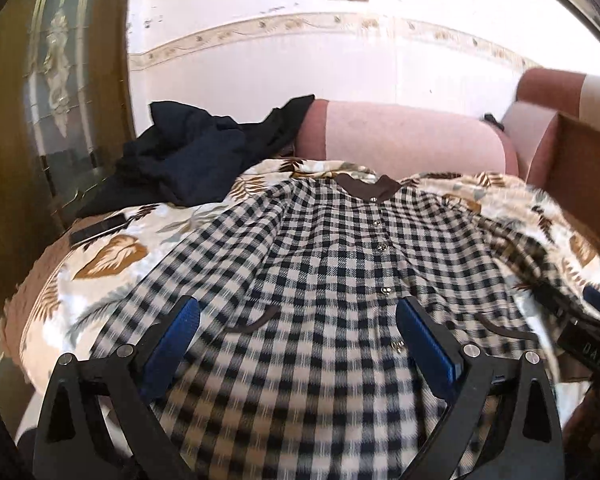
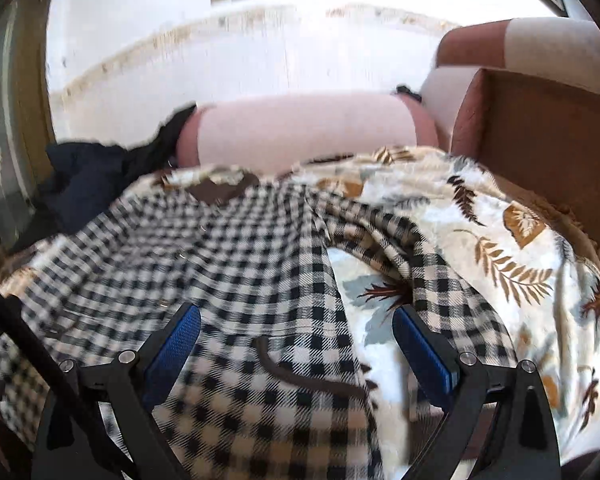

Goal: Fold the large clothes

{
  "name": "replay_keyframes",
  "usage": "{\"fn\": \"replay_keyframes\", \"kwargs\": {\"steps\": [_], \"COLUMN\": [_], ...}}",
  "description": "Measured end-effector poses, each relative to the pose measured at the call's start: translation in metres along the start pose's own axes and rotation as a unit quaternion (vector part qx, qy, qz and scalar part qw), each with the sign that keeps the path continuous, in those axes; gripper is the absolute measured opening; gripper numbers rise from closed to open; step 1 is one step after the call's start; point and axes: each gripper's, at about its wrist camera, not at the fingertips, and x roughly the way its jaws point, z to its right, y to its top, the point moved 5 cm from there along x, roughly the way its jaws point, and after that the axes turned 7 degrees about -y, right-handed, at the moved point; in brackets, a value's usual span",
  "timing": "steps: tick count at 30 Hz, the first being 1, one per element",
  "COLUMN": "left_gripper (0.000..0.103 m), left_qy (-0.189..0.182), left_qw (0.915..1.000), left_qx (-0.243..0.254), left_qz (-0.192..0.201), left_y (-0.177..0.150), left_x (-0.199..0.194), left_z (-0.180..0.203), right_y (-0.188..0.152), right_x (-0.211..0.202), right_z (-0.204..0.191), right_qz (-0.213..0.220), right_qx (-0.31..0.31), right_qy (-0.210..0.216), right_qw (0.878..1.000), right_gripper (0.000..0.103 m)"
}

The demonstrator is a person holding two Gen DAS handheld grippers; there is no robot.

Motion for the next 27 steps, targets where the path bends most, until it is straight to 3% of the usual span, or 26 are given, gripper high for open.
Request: {"fn": "replay_keyframes", "kwargs": {"steps": [7,11,17,21,27], "left_gripper": [0.098,0.098,0.098,0.098,0.098], "left_qy": [0.008,0.002,-0.018,-0.025,-0.024], "left_qw": [0.9999,0.9998,0.9997,0.9993,0.9986], "left_qx": [-0.01,-0.014,-0.018,-0.024,-0.031], "left_qz": [0.003,0.016,0.001,0.016,-0.036], "left_y": [-0.012,-0.01,-0.012,-0.011,-0.029], "left_x": [-0.064,-0.099,-0.128,-0.132,-0.095], "left_z": [-0.004,-0.003,-0.001,-0.003,-0.005], "right_y": [-0.014,-0.013,0.002,0.009,-0.003], "right_x": [-0.056,-0.088,-0.129,-0.137,-0.096], "right_z": [-0.023,-0.034,-0.03,-0.03,-0.03], "right_qz": [-0.017,0.012,0.045,0.058,0.012], "right_qx": [-0.033,-0.05,-0.028,-0.023,-0.026], "right_qy": [0.047,0.038,0.03,0.021,0.013], "right_qw": [0.998,0.998,0.998,0.998,0.999], "right_gripper": [0.096,0.096,0.096,0.096,0.096]}}
